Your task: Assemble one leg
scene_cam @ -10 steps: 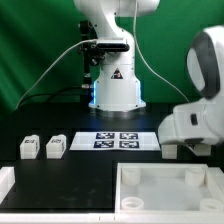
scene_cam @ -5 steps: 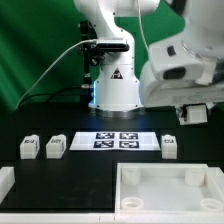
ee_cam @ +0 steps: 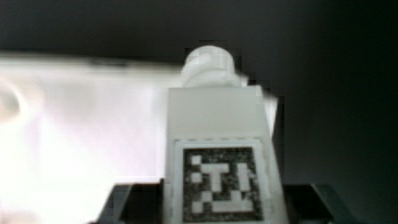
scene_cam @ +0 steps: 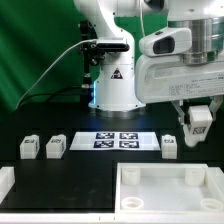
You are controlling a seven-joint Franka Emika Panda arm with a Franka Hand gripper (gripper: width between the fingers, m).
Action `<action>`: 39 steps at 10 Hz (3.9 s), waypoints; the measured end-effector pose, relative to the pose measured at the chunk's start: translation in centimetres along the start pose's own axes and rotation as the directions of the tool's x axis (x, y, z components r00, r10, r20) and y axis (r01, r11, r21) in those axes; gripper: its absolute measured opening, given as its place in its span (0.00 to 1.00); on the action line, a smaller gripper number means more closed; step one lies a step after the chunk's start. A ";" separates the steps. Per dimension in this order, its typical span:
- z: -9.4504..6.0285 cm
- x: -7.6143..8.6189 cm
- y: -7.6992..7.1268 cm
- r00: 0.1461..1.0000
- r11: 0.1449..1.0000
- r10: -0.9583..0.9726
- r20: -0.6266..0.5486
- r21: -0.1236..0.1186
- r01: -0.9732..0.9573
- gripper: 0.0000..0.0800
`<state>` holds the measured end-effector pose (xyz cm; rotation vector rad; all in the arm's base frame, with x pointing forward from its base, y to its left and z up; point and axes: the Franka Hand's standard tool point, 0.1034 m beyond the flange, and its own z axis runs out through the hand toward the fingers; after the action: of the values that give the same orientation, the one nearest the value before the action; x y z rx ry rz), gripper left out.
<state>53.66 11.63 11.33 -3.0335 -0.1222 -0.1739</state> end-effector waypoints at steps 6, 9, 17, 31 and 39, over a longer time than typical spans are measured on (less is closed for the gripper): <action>-2.9 5.1 0.7 0.865 1.000 -0.018 -0.502 0.000 0.021 0.36; 0.5 5.1 0.6 0.885 1.000 -0.023 -0.465 -0.018 0.017 0.36; 2.7 8.5 1.0 0.876 1.000 -0.013 -0.482 -0.016 0.006 0.36; 5.0 7.4 1.0 0.889 0.999 0.012 -0.457 -0.027 -0.027 0.77; 4.9 7.4 1.0 0.889 0.999 0.013 -0.457 -0.026 -0.029 0.81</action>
Offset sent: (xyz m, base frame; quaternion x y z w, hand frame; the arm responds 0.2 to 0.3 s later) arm 0.0000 0.0000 0.0000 0.0000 0.2667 0.0000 0.9638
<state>61.63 11.69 7.28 -2.9243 -0.0474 -0.8861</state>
